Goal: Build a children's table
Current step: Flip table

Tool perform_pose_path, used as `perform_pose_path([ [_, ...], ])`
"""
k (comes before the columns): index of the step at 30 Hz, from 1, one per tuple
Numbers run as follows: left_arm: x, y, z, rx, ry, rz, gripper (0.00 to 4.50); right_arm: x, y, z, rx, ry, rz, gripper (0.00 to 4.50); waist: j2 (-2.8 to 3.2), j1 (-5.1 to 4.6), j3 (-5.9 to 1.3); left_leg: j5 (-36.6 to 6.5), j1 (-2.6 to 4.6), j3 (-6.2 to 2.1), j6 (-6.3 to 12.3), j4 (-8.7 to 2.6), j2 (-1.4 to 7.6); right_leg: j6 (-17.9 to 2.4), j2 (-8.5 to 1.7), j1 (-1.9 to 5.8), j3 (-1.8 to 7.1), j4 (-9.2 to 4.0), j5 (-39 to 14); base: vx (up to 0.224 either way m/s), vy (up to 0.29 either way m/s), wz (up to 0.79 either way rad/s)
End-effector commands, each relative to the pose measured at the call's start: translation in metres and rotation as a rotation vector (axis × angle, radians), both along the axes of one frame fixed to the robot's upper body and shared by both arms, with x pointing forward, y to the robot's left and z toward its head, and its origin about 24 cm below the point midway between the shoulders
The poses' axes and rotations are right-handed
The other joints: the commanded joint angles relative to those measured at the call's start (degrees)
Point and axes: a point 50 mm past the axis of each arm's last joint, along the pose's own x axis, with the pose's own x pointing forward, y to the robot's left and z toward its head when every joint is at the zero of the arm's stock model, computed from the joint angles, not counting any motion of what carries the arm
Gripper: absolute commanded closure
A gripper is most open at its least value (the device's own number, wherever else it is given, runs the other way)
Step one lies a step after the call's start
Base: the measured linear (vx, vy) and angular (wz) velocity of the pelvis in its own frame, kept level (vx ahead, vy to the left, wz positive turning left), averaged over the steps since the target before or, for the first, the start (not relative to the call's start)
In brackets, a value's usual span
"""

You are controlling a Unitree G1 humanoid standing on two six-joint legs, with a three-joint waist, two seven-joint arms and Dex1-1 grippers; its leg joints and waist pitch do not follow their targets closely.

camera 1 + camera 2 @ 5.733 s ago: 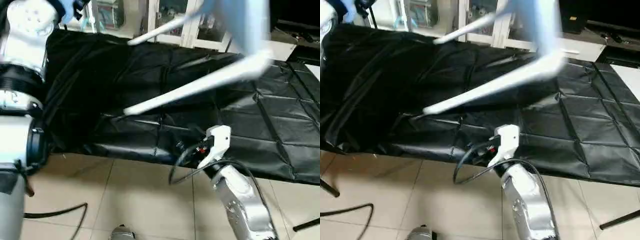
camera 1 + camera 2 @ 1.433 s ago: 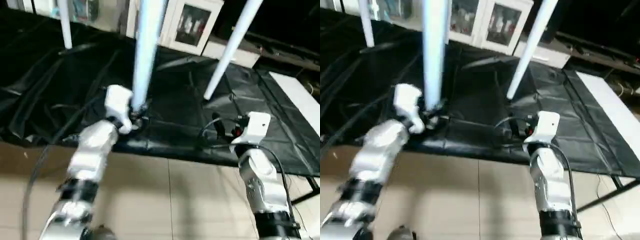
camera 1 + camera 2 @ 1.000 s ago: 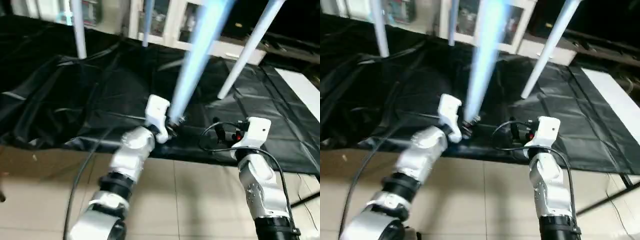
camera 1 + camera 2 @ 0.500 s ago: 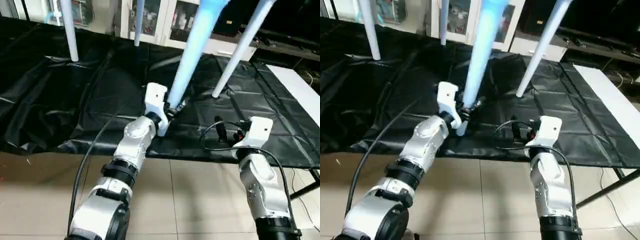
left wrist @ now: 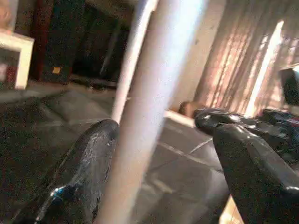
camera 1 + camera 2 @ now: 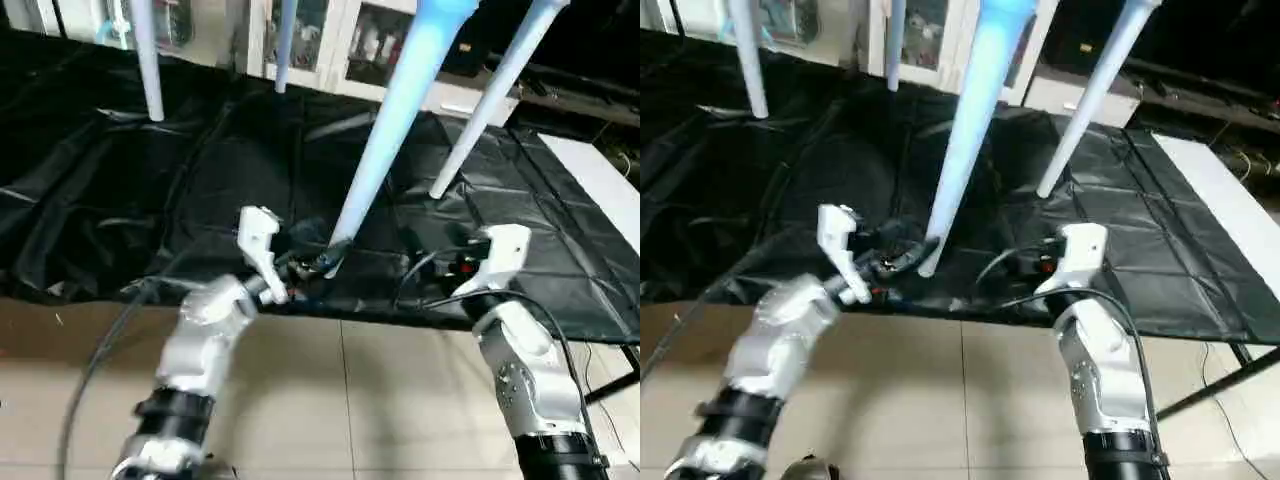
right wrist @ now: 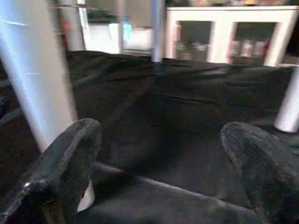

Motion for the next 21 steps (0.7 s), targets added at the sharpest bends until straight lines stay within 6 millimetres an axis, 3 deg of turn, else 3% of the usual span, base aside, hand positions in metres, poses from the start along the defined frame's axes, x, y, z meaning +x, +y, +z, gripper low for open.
perform_pose_path([
  [1, -0.010, 0.009, 0.008, -0.015, -0.022, -0.009, 0.79, -0.003, -0.004, 0.008, 0.008, -0.027, 0.086, 0.00, 0.88, -0.07, -3.48, -23.75, 1.90, -0.86, -3.81, -4.94, 1.97, -5.86, -3.51, 1.35, 1.62, -5.09, -17.89, 0.000, 0.000, 0.00],
  [3, -0.022, 0.034, 0.010, 0.004, 0.004, 0.037, 0.79, -0.015, 0.006, 0.010, 0.024, 0.002, 0.314, 0.00, 0.58, -0.32, -3.30, -24.34, 2.01, -0.73, -3.48, -4.96, 1.88, -5.73, -2.99, 1.12, 1.59, -5.25, -17.91, 0.000, 0.000, 0.00],
  [4, -0.022, 0.034, 0.010, 0.004, 0.004, 0.037, 0.79, -0.015, 0.006, 0.010, 0.024, 0.002, 0.314, 0.00, 0.78, -0.25, -3.07, -24.54, 1.98, -0.75, -3.08, -5.07, 1.85, -5.58, -2.91, 1.12, 1.69, -5.40, -18.20, 0.000, 0.000, 0.00],
  [6, -0.029, 0.057, 0.009, 0.026, 0.028, 0.094, 0.79, -0.030, 0.014, 0.007, 0.041, 0.070, 0.516, 0.00, 0.54, -0.30, -3.07, -24.72, 2.08, -0.83, -3.10, -5.11, 1.79, -5.41, -2.94, 1.06, 1.69, -5.62, -19.75, 0.000, 0.000, 0.00],
  [7, -0.029, 0.057, 0.009, 0.026, 0.028, 0.094, 0.79, -0.030, 0.014, 0.007, 0.041, 0.070, 0.516, 0.00, 0.58, -0.23, -2.96, -25.37, 2.14, -0.86, -3.30, -5.10, 1.78, -5.29, -2.97, 0.86, 1.71, -5.73, -20.80, 0.000, 0.000, 0.00],
  [9, -0.035, 0.082, 0.010, 0.064, 0.036, 0.177, 0.79, -0.034, 0.027, 0.002, 0.033, 0.115, 0.640, 0.00, 0.76, -0.18, -2.93, -26.85, 2.14, -1.05, -4.19, -5.19, 1.73, -5.06, -2.93, 0.67, 1.66, -5.80, -22.57, 0.000, 0.000, 0.00],
  [11, -0.037, 0.094, 0.012, 0.088, 0.034, 0.223, 0.79, -0.031, 0.039, 0.000, 0.023, 0.120, 0.667, 0.00, 0.73, -0.36, -2.93, -28.46, 2.20, -1.20, -5.23, -5.34, 1.69, -4.71, -3.18, 0.33, 1.63, -6.13, -25.31, 0.000, 0.000, 0.00],
  [12, -0.041, 0.109, 0.017, 0.114, 0.034, 0.274, 0.79, -0.018, 0.058, -0.002, 0.008, 0.109, 0.639, 0.00, 0.68, -0.57, -2.92, -30.36, 2.48, -1.40, -6.23, -5.33, 1.69, -4.86, -3.16, -0.16, 1.53, -6.18, -26.40, 0.000, 0.000, 0.00],
  [14, -0.043, 0.116, 0.019, 0.121, 0.033, 0.297, 0.79, -0.008, 0.069, -0.003, -0.001, 0.102, 0.599, 0.00, 0.82, -1.10, -2.93, -32.78, 2.28, -1.83, -7.40, -5.52, 1.61, -5.01, -3.32, -0.10, 1.32, -6.14, -28.25, 0.000, 0.000, 0.00],
  [15, -0.044, 0.121, 0.021, 0.134, 0.035, 0.315, 0.79, 0.001, 0.084, -0.003, 0.010, 0.096, 0.574, 0.00, 0.92, -1.20, -3.10, -32.90, 2.24, -1.94, -7.90, -5.52, 1.70, -5.24, -3.37, -0.03, 1.30, -5.82, -27.53, 0.000, 0.000, 0.00],
  [16, -0.044, 0.121, 0.021, 0.135, 0.036, 0.317, 0.79, 0.002, 0.085, -0.003, 0.012, 0.096, 0.574, 0.00, 1.09, -1.78, -2.98, -35.01, 2.44, -2.04, -8.51, -5.60, 1.51, -5.70, -3.27, -0.69, 1.20, -5.99, -28.16, 0.000, 0.000, 0.00],
  [17, -0.045, 0.124, 0.022, 0.144, 0.038, 0.329, 0.79, 0.007, 0.094, -0.002, 0.021, 0.099, 0.570, 0.00, 1.45, -1.98, -3.01, -37.00, 2.63, -2.24, -9.08, -5.75, 1.58, -5.75, -3.11, -0.64, 1.03, -5.90, -27.61, 0.000, 0.000, 0.00],
  [18, -0.046, 0.127, 0.023, 0.146, 0.039, 0.344, 0.79, 0.012, 0.102, -0.002, 0.026, 0.107, 0.568, 0.00, 1.28, -1.96, -3.06, -37.74, 2.73, -2.27, -9.24, -5.87, 1.64, -5.69, -2.98, -0.59, 0.90, -5.94, -26.80, 0.000, 0.000, 0.00],
  [19, -0.046, 0.129, 0.024, 0.151, 0.040, 0.361, 0.79, 0.018, 0.111, -0.001, 0.027, 0.110, 0.567, 0.00, 1.41, -1.85, -3.00, -39.71, 3.23, -2.16, -9.51, -5.97, 1.66, -5.90, -2.68, -1.00, 0.70, -5.92, -25.29, 0.000, 0.000, 0.00],
  [21, -0.045, 0.130, 0.024, 0.151, 0.037, 0.387, 0.79, 0.028, 0.121, -0.001, 0.026, 0.121, 0.555, 0.00, 1.40, -1.92, -3.00, -41.01, 3.36, -2.12, -9.59, -6.04, 1.61, -6.09, -2.59, -1.07, 0.63, -5.78, -24.22, 0.000, 0.000, 0.00],
])
